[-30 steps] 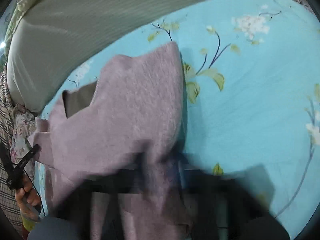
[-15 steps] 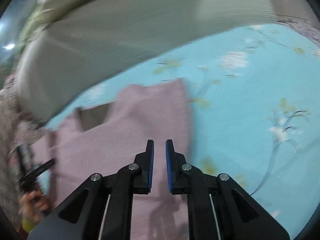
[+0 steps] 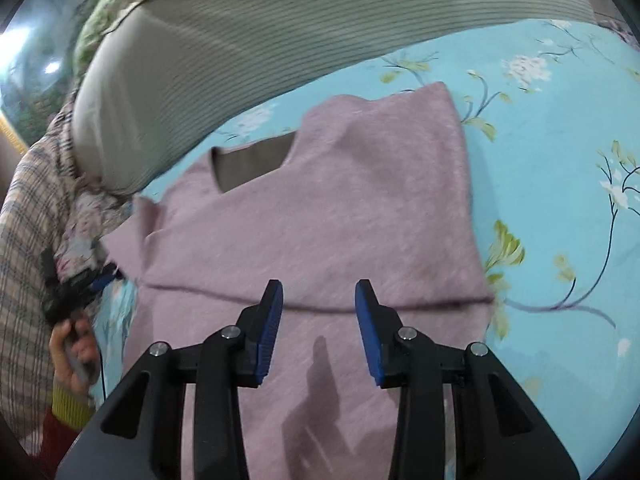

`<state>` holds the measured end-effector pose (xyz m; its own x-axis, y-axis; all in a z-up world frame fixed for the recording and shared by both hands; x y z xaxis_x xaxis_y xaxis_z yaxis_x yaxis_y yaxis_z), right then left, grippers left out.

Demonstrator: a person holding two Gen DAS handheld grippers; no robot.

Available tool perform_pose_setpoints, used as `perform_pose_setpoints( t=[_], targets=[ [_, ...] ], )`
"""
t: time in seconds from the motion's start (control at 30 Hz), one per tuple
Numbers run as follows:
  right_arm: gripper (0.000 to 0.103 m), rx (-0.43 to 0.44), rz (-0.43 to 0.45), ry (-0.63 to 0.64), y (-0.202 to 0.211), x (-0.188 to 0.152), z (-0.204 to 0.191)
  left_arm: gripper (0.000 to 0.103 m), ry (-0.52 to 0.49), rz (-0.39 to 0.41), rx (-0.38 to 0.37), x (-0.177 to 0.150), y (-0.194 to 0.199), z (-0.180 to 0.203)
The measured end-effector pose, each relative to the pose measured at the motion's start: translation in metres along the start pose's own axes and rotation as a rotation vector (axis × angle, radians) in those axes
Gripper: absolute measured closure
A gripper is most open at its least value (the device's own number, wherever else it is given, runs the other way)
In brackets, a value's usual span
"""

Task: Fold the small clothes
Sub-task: 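Fold the held sleeve and side inward with the left gripper and release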

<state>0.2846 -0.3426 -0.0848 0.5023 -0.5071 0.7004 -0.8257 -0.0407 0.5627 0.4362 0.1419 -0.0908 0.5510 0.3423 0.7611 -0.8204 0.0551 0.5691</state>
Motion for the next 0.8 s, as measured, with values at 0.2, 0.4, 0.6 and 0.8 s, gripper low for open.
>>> perform_pose_setpoints(
  t=[0.2,0.4,0.6,0.8],
  targets=[
    [0.064,0.020,-0.023,0.016,0.008,-0.017,-0.012,0.033,0.183,0.037,0.007,0.063,-0.025,-0.043],
    [0.064,0.017,-0.040,0.015,0.005,-0.023,-0.013,0.030,0.321,-0.038,0.112,0.095,-0.079,-0.092],
    [0.064,0.015,-0.063,0.020,-0.001,-0.030,-0.016,0.088,0.333,-0.085,0.086,0.087,-0.110,-0.102],
    [0.064,0.027,-0.030,0.021,0.003,-0.024,-0.023,0.091,0.132,0.117,-0.041,0.107,-0.038,-0.027]
  ],
)
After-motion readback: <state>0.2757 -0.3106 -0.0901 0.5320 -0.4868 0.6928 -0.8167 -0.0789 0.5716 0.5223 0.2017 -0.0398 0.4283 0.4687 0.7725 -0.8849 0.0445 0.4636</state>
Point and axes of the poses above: each gripper's, at about its wrist camera, not at the fingertips, and y roughly against the way its jaws point, z to its right, x to its top, the point moved 10 cm from there along -y, roughly the way its jaws point, and after that the axes turned 13 degrees about z, right-handed, at the moved point
